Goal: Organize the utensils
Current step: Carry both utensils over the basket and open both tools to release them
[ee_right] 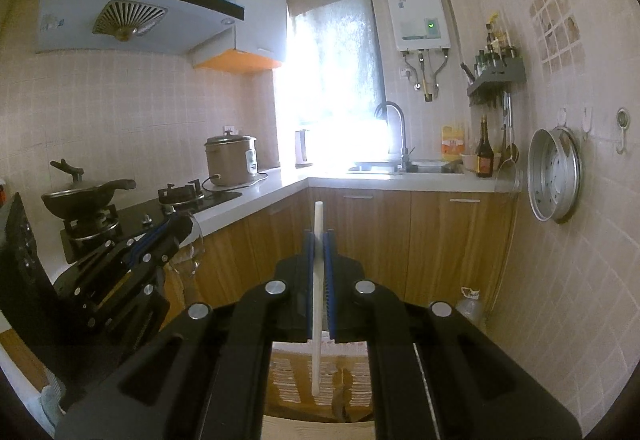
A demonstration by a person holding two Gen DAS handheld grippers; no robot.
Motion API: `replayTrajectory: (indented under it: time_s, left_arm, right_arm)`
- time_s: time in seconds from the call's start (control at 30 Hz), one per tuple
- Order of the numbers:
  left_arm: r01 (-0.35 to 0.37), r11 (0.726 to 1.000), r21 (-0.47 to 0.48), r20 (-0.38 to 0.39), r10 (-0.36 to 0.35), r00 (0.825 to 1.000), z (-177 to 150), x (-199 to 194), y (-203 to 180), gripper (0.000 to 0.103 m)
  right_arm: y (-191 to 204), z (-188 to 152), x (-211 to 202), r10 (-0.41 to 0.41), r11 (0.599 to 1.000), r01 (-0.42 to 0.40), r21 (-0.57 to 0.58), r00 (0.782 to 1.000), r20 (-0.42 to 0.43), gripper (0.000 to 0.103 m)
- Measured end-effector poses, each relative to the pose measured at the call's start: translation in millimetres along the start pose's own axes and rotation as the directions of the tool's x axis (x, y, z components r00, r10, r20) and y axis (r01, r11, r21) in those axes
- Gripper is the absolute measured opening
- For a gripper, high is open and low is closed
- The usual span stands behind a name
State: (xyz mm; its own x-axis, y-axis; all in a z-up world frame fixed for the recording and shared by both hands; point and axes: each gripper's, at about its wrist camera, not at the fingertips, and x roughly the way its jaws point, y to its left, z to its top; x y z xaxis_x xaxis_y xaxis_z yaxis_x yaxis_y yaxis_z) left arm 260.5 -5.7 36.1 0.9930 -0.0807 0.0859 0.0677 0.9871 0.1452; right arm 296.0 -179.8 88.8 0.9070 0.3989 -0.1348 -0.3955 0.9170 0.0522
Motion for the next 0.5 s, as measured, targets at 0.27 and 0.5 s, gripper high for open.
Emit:
replayTrajectory:
  time_s: [0.27,0.5]
  left_arm:
    - [-0.010,1.000,0.013,-0.011,0.011,1.000,-10.1,0.0,-2.8,0.003]
    - [-0.006,1.000,0.029,-0.028,0.007,1.000,-5.9,-9.9,-4.5,0.026]
  right_arm:
    - [0.9,-8.1,3.5,0.001,1.000,-0.001,-0.008,1.000,-0.017,0.004]
    - [7.6,-12.4,-7.2,0.014,1.000,-0.015,-0.023,0.999,-0.032,0.005]
